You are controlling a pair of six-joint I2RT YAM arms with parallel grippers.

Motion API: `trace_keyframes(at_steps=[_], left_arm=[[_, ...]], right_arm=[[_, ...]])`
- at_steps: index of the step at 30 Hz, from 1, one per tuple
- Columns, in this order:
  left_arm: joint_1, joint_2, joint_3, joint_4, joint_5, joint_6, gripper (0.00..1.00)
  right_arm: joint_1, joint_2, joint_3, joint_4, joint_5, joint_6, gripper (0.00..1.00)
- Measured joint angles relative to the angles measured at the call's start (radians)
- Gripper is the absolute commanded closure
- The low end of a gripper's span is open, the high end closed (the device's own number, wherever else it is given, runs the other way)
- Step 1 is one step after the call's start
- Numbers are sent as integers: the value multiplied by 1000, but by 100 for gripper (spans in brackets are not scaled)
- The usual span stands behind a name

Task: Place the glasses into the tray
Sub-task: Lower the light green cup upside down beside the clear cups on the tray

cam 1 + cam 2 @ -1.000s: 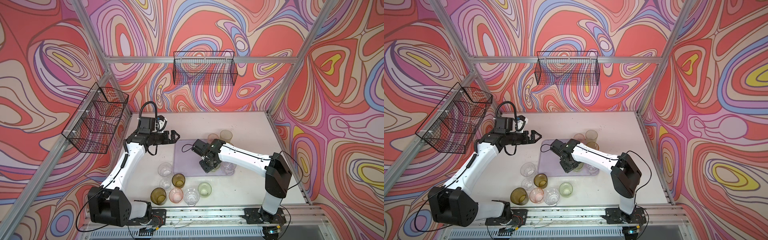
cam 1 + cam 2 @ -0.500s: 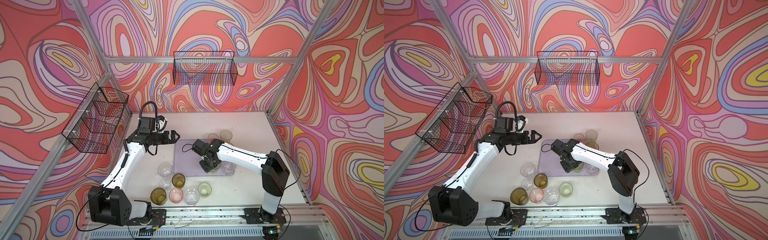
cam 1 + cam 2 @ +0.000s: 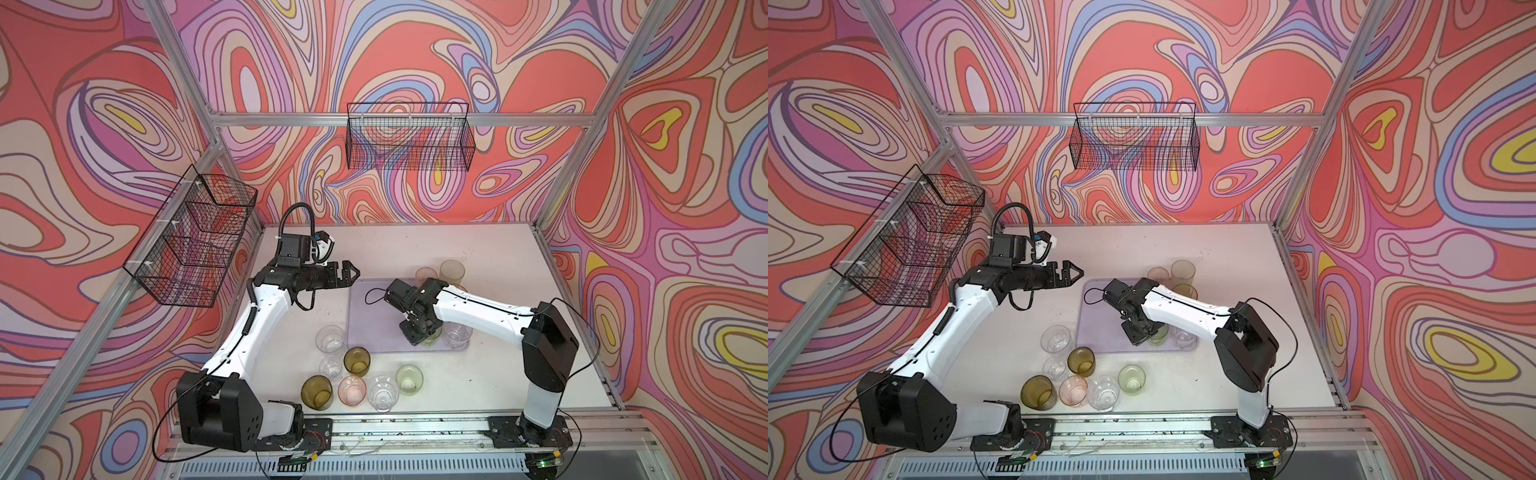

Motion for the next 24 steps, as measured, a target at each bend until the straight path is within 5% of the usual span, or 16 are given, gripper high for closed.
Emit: trace_keyframes(at_steps=[9, 24], left_arm=[[0, 1, 0, 0, 0, 0, 1], [0, 13, 0, -9, -9, 0, 0]], right_arm=[[-5, 0, -17, -2, 2, 0, 84], [-5, 1, 51, -31, 24, -10, 50]])
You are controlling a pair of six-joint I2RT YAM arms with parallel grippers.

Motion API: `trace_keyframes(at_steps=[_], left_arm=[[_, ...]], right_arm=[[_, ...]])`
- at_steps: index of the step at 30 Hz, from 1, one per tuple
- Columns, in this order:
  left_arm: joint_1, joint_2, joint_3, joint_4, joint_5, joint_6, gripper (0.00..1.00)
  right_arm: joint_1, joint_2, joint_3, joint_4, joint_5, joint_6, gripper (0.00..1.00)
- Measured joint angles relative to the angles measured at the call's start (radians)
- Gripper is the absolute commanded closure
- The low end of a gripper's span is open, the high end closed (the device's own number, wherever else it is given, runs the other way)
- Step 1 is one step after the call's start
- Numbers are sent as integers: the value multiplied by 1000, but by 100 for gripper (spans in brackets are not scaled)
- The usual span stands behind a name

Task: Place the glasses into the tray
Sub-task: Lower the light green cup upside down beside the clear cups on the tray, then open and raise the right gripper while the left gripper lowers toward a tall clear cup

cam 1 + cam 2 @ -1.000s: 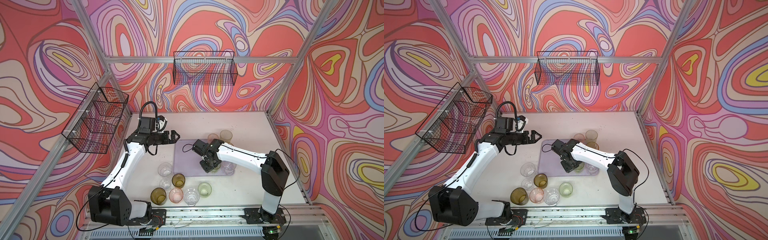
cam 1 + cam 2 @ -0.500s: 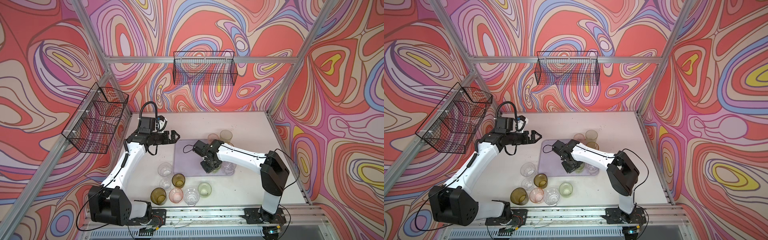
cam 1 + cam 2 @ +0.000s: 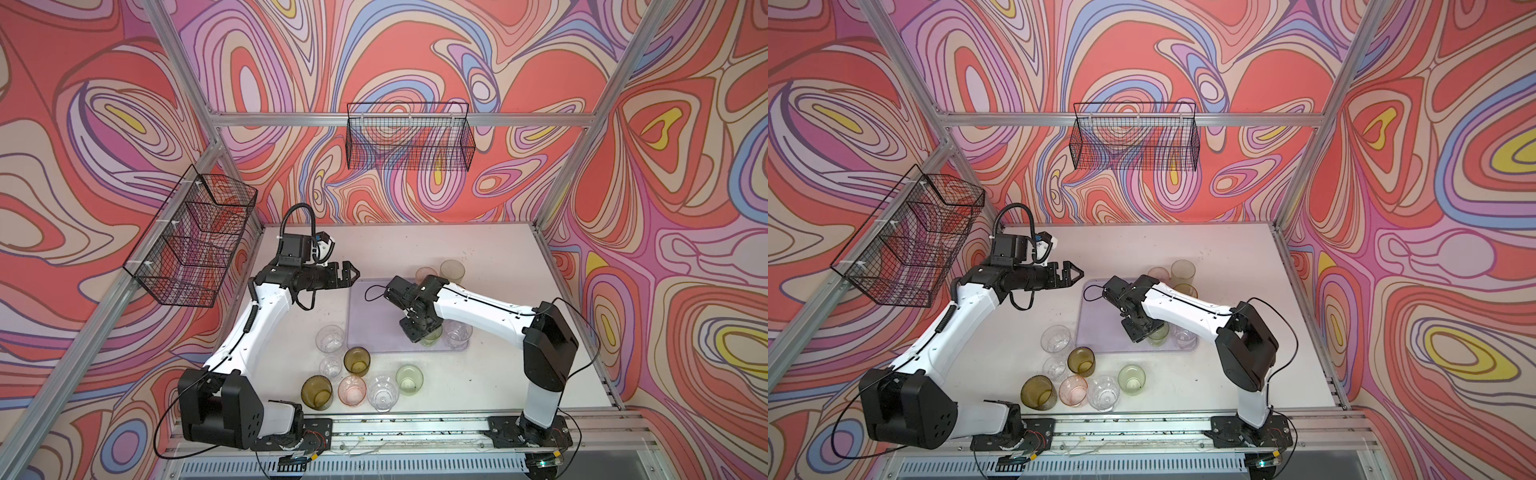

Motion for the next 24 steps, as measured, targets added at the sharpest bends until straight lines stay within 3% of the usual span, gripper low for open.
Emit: trace_keyframes(at_steps=[18, 24], left_arm=[[-2, 29, 129, -169, -148, -16, 0], [-2, 26, 160, -269, -225, -53, 0]], right_arm=[[-9, -192, 21, 89, 158, -14, 40], [-40, -302, -50, 194, 190, -18, 42]])
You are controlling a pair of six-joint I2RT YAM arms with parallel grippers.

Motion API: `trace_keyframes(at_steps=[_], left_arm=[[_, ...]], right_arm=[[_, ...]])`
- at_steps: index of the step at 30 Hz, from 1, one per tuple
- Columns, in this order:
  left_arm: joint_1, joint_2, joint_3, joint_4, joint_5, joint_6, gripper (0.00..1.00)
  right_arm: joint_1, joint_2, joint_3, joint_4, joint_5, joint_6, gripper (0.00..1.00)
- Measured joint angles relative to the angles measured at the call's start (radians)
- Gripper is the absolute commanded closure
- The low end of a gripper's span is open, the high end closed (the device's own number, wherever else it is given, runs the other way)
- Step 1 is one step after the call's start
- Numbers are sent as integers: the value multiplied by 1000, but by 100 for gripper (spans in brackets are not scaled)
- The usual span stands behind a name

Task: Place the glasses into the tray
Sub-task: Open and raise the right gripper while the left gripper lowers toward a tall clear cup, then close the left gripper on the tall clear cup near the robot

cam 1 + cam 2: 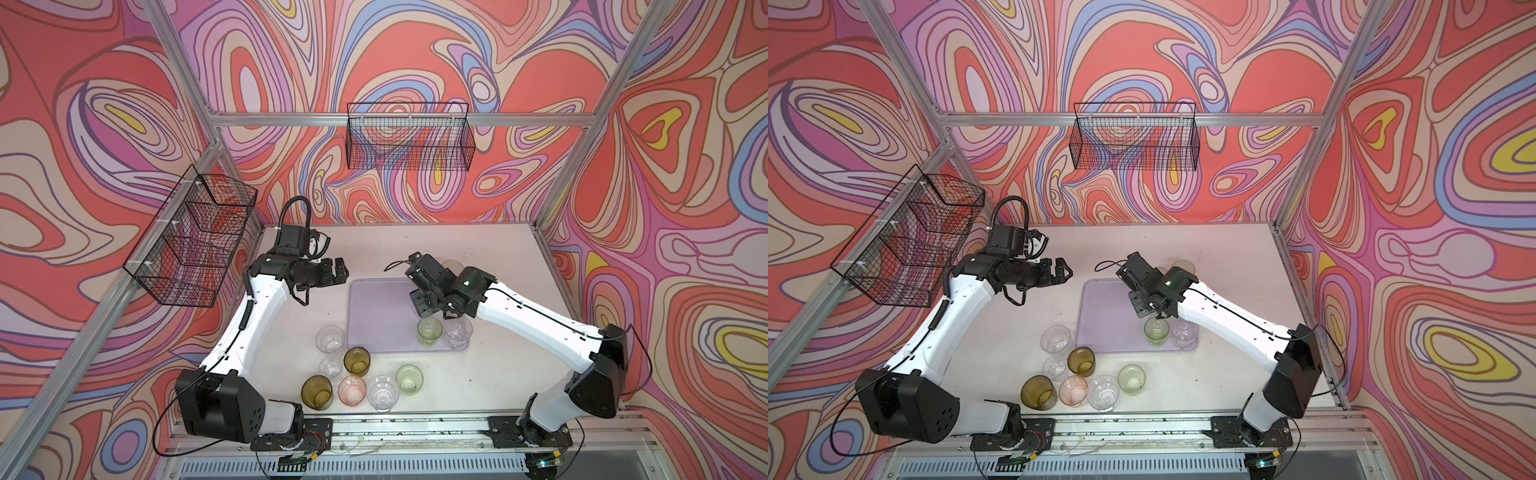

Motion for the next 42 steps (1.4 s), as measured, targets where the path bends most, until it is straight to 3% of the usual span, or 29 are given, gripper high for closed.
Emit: trace_keyframes(at_steps=[14, 25, 35, 42], left_arm=[[0, -48, 72, -220, -92, -112, 0], [0, -62, 36, -360, -160, -128, 9], [0, -89, -97, -388, -197, -142, 21], [0, -93, -164, -379, -200, -145, 38]], right_arm=[[-41, -17, -77, 134, -50, -21, 42], [-68, -50, -142, 188, -119, -22, 40], [-118, -82, -175, 224, -169, 0, 39], [-119, -82, -176, 226, -180, 4, 39]])
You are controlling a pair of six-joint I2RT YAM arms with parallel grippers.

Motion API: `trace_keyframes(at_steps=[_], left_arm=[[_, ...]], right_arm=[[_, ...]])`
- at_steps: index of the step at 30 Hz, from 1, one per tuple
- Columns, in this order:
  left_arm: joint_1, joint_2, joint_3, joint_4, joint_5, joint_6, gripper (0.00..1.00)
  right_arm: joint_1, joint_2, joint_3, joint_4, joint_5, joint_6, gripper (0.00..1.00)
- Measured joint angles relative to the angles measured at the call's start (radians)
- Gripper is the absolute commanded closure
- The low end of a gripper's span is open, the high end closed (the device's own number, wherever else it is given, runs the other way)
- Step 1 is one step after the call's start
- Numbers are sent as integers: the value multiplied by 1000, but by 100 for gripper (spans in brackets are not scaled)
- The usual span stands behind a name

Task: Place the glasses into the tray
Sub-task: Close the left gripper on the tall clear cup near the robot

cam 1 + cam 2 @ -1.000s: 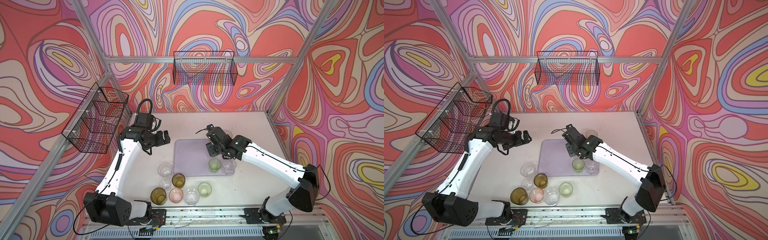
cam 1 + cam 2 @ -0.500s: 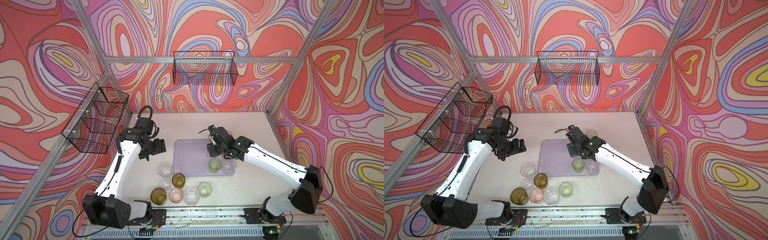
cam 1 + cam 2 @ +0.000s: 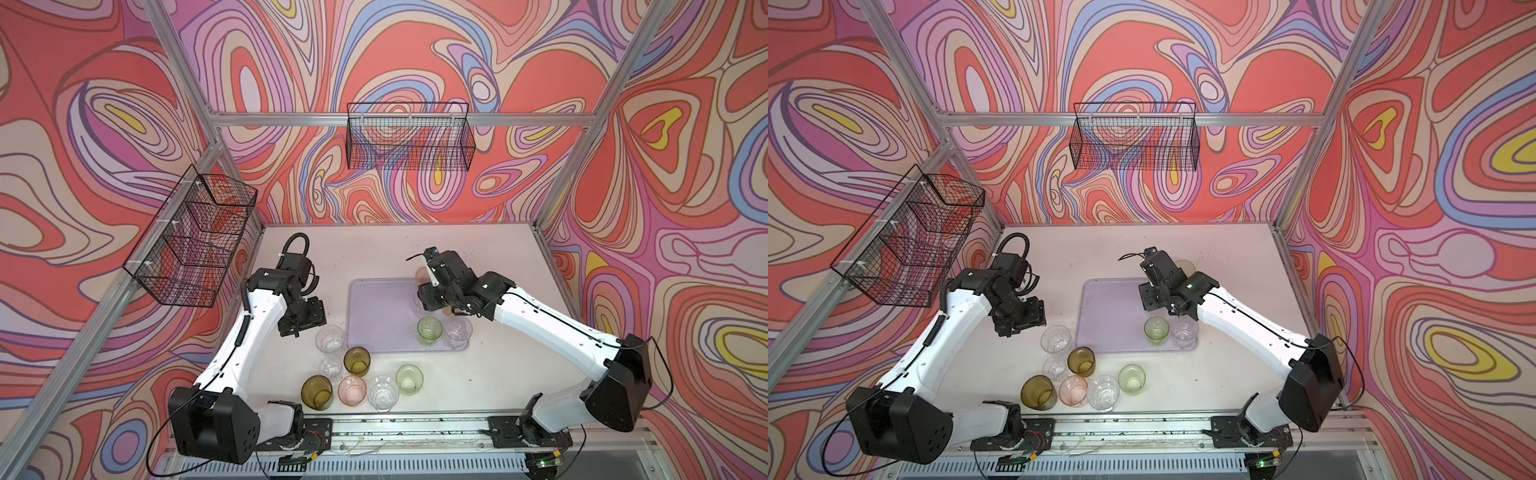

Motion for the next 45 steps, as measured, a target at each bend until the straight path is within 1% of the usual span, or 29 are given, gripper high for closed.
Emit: trace_keyframes(at_steps=[2, 4, 9, 13, 21, 26, 35, 37, 38, 45], left_arm=[[0, 3, -18, 6, 3, 0, 40], [0, 8, -33, 13, 5, 0, 45], [0, 28, -53, 37, 10, -1, 48], [0, 48, -76, 57, 27, -2, 56], [0, 87, -89, 77, 45, -5, 59], [0, 94, -101, 87, 45, -11, 65], [0, 96, -129, 91, 61, -26, 67], [0, 99, -136, 97, 67, -27, 68], [0, 101, -140, 100, 69, -28, 70], [0, 119, -155, 120, 86, -35, 74]], right_arm=[[0, 0, 0, 0, -1, 1, 39], [0, 0, 0, 0, -2, 2, 39], [0, 0, 0, 0, -3, 2, 39], [0, 0, 0, -1, -3, 2, 39], [-3, 0, 0, -1, -7, 2, 39], [-6, 0, 0, -1, -8, 2, 39], [-13, 0, 0, -2, -8, 2, 39], [-13, 0, 0, -2, -8, 2, 39], [-13, 0, 0, -2, -8, 2, 39], [-13, 0, 0, -2, -11, 2, 39]])
